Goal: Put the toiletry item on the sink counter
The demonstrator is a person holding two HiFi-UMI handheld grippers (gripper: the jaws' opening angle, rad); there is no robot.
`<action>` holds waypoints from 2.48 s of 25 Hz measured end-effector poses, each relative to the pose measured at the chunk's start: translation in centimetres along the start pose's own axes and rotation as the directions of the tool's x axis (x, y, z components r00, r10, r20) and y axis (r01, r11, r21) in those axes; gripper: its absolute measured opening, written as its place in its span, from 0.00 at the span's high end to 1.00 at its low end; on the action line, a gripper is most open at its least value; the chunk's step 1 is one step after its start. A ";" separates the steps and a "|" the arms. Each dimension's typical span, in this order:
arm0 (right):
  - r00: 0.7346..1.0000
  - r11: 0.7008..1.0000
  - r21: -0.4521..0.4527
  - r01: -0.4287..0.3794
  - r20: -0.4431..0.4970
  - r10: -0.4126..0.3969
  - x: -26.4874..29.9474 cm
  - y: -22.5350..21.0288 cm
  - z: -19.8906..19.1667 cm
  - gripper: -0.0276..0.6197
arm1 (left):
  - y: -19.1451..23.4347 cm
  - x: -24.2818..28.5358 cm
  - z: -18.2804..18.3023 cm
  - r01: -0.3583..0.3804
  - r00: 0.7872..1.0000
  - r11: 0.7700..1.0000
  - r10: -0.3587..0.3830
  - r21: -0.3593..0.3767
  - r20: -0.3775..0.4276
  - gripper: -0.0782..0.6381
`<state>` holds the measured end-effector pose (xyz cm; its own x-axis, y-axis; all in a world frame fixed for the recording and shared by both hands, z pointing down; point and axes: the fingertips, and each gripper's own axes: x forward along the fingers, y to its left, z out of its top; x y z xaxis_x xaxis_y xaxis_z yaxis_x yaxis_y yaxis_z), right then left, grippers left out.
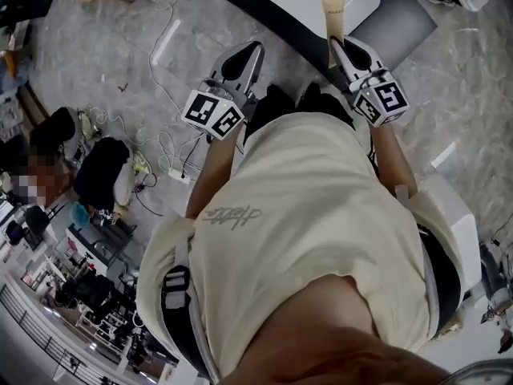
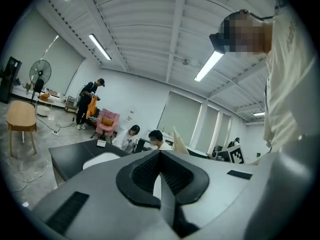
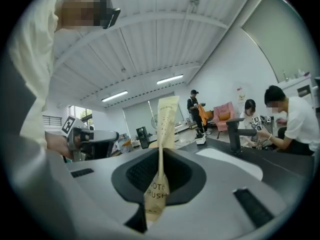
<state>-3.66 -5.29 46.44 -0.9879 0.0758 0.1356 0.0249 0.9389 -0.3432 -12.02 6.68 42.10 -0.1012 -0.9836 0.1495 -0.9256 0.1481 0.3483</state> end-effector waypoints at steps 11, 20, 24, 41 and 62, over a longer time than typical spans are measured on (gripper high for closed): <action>0.955 0.956 0.016 0.294 0.036 -0.294 3.7 -1.5 1.8 0.93 | 4.5 5.4 2.7 0.343 0.934 0.939 -0.342 -0.007 -0.107 0.89; 0.843 0.843 0.061 0.534 0.045 -0.537 1.8 -1.7 1.6 0.93 | 5.1 9.7 2.8 0.576 0.798 0.815 -0.577 -0.061 -0.172 0.89; 0.742 0.740 0.143 0.657 0.049 -0.668 -1.4 -2.0 0.7 0.93 | 3.9 11.2 2.6 0.660 0.721 0.743 -0.667 -0.110 -0.188 0.89; 0.569 0.544 0.312 0.779 0.012 -0.822 -16.3 -9.3 -4.1 0.93 | -7.6 18.7 -0.2 0.728 0.607 0.659 -0.748 -0.191 -0.269 0.89; 0.652 0.498 0.435 0.750 -0.360 -0.667 -16.1 -20.9 -16.4 0.93 | -12.9 28.6 -3.8 0.638 0.695 0.761 -0.634 -0.117 -0.338 0.89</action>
<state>14.26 -20.66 66.71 -0.6055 -0.4563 0.6520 -0.7952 0.3791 -0.4732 -1.53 -23.02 45.44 0.6399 -0.7431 0.1958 -0.7267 -0.5023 0.4687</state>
